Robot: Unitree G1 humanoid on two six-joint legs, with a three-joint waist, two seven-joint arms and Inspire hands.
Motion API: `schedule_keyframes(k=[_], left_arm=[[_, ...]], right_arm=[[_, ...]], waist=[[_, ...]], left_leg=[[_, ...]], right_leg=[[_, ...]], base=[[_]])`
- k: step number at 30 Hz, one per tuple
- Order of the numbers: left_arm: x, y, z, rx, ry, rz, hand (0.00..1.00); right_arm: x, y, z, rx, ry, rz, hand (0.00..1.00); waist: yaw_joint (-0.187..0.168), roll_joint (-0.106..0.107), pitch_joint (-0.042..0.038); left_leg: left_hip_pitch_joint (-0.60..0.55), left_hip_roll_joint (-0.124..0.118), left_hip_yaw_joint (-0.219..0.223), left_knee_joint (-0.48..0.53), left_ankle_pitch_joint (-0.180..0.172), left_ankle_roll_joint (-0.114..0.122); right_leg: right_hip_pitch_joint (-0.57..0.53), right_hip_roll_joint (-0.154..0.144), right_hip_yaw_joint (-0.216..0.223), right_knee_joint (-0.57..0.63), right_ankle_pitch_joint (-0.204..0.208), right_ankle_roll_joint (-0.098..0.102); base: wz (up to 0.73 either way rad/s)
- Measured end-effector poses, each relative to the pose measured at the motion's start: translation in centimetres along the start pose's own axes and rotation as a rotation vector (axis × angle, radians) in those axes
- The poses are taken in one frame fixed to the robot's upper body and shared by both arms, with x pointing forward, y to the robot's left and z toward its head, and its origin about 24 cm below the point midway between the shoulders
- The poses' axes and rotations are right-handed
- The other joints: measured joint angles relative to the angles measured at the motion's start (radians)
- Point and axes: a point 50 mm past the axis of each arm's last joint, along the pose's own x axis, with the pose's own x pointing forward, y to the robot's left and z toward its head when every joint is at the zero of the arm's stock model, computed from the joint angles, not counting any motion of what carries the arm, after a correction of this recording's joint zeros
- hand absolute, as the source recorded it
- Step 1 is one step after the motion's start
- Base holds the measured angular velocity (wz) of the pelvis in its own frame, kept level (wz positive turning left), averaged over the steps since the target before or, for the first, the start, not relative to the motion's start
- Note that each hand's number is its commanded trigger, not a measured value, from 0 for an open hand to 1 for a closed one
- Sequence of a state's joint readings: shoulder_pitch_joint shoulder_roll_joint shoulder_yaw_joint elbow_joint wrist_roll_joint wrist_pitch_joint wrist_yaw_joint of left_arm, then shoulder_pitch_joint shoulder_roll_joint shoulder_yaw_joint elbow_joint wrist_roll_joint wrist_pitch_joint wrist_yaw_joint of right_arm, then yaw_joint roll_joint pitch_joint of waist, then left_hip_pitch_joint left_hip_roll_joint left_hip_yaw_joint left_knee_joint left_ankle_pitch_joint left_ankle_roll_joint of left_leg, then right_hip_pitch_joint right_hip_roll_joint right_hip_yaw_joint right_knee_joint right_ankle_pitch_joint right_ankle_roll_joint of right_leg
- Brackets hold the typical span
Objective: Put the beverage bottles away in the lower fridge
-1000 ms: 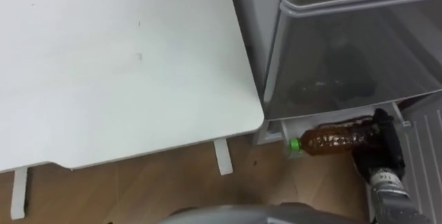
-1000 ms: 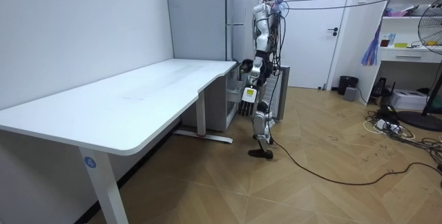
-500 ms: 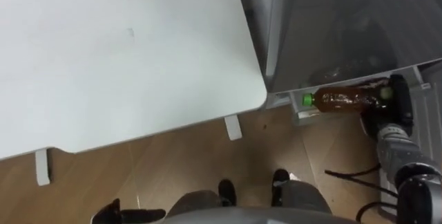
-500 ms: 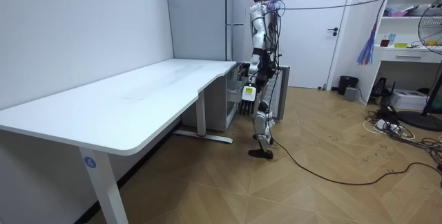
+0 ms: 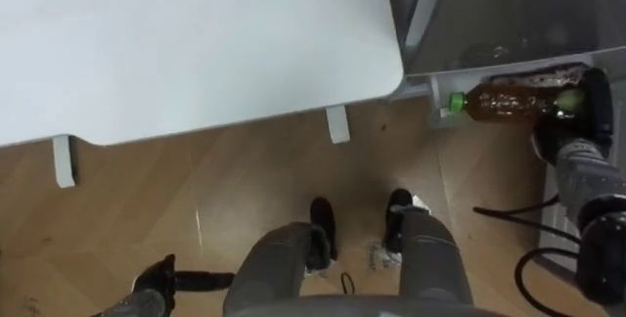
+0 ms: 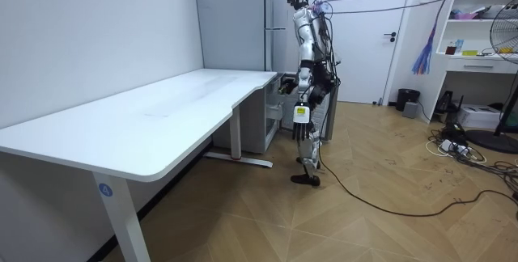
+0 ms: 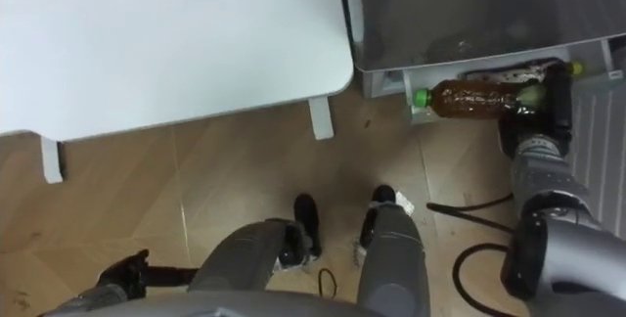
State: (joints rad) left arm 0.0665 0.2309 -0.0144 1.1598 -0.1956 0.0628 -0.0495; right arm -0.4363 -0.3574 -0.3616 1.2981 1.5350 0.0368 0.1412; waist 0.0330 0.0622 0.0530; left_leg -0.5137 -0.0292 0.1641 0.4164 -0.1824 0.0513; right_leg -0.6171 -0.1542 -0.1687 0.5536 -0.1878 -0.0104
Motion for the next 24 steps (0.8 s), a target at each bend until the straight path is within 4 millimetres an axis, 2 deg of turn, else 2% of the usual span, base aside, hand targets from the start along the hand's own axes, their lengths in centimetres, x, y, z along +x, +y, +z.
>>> schedule_keyframes(k=[1, 2, 7, 15, 24], left_arm=[[0.0, 0.1, 0.0, -0.008, 0.0, 0.002, 0.0], [0.0, 0.3, 0.0, -0.012, 0.002, 0.007, 0.0], [-0.1, 0.7, -0.3, 0.027, 0.015, 0.016, 0.0], [-0.1, 0.6, -0.4, 0.048, 0.016, 0.025, 0.0], [-0.1, 0.7, -0.2, 0.048, 0.009, 0.045, 0.0]], right_arm=[[0.0, 0.1, -0.1, -0.007, 0.004, 0.0, 0.63], [0.1, 0.3, -0.3, -0.014, 0.011, -0.002, 0.0], [0.4, 1.7, -0.1, -0.025, 0.007, 0.012, 0.0], [1.1, 7.0, 0.4, 0.009, -0.013, 0.1, 0.0], [1.1, 6.8, 0.7, 0.022, -0.027, 0.063, 0.0]], waist=[[0.003, -0.001, 0.0], [0.005, -0.001, -0.0003], [0.035, -0.002, -0.0017], [0.036, -0.005, -0.0033], [0.045, -0.011, -0.0045]], left_leg=[[-0.01, 0.0, 0.0, 0.008, -0.003, 0.005], [-0.035, 0.001, -0.002, 0.024, -0.005, 0.008], [-0.094, 0.002, -0.006, 0.069, -0.005, 0.008], [-0.128, -0.003, -0.011, 0.085, 0.005, 0.01], [-0.122, -0.002, -0.004, 0.076, 0.005, 0.01]], right_leg=[[-0.011, -0.002, 0.0, 0.004, -0.005, -0.001], [-0.031, -0.004, 0.0, 0.022, -0.011, 0.0], [-0.083, -0.011, -0.004, 0.06, -0.008, -0.006], [-0.118, -0.03, -0.012, 0.087, -0.004, -0.018], [-0.117, -0.036, -0.019, 0.087, -0.005, -0.022]], base=[[0.12], [0.1], [0.07], [0.05], [-0.01]])
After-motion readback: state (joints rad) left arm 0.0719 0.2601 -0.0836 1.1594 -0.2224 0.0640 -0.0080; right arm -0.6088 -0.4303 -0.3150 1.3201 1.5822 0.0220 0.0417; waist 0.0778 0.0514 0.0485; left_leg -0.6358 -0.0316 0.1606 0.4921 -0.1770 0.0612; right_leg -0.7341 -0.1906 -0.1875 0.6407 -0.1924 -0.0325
